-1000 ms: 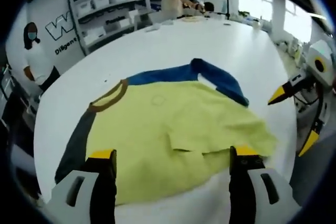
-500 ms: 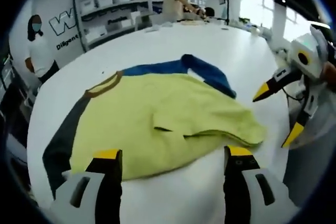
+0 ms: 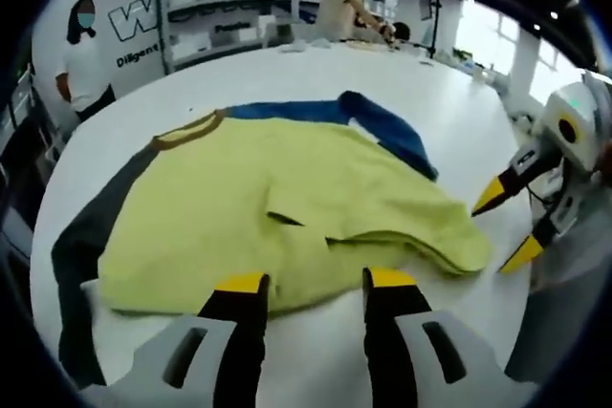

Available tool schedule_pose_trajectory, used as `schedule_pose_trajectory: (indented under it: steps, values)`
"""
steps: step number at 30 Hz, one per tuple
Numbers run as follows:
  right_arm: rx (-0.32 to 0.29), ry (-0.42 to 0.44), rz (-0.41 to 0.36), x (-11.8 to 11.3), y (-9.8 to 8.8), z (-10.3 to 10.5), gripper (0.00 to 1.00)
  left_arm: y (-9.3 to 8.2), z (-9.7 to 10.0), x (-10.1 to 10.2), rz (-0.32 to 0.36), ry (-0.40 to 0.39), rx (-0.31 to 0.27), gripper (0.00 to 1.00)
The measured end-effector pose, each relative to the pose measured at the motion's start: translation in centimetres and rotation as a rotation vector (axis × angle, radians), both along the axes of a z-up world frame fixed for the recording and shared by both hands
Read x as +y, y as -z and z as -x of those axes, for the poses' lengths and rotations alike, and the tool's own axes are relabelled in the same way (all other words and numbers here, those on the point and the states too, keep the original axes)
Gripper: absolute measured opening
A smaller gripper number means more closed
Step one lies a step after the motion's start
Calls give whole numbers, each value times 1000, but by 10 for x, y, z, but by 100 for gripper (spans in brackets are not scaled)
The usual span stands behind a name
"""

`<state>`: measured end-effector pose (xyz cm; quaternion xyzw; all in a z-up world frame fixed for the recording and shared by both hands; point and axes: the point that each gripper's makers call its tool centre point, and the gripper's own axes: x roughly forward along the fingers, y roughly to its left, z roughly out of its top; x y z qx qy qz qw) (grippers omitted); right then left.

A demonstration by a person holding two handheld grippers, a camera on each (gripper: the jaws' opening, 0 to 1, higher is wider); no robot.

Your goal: Fold the garment on the visible template until the final outline fits inside the template.

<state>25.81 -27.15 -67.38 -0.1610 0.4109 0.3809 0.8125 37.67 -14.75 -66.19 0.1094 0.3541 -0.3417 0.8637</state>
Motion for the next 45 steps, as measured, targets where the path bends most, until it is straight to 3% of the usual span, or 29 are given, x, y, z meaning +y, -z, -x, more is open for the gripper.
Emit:
schedule_pose_trajectory:
  steps: [5, 10, 15, 20, 22, 24, 30, 34, 45]
  values:
    - [0, -6, 13, 0, 4, -1, 33, 3, 1, -1, -11, -6, 4, 28]
    - [-7, -13, 24, -1, 6, -2, 28, 2, 4, -2, 4, 2, -10, 13]
    - [-24, -11, 39, -3, 8, -6, 21, 10, 8, -1, 14, -3, 11, 12]
    - [-43, -2, 49, -4, 8, -9, 13, 12, 13, -5, -34, 49, -12, 17]
    - [-46, -7, 56, -4, 8, -9, 6, 11, 10, -1, -86, 54, -56, 12]
    - [-46, -14, 62, -4, 9, -8, 0, 11, 11, -2, -78, 57, -53, 11]
    - [-27, -6, 26, -1, 4, -7, 0, 5, 11, 1, -33, 38, -58, 1]
    - [-2, 37, -44, 3, -5, -6, 0, 0, 14, 3, -14, 37, -53, 1]
    - [32, 79, -70, -5, -20, 3, 0, -28, 37, 28, 38, 82, -28, 1]
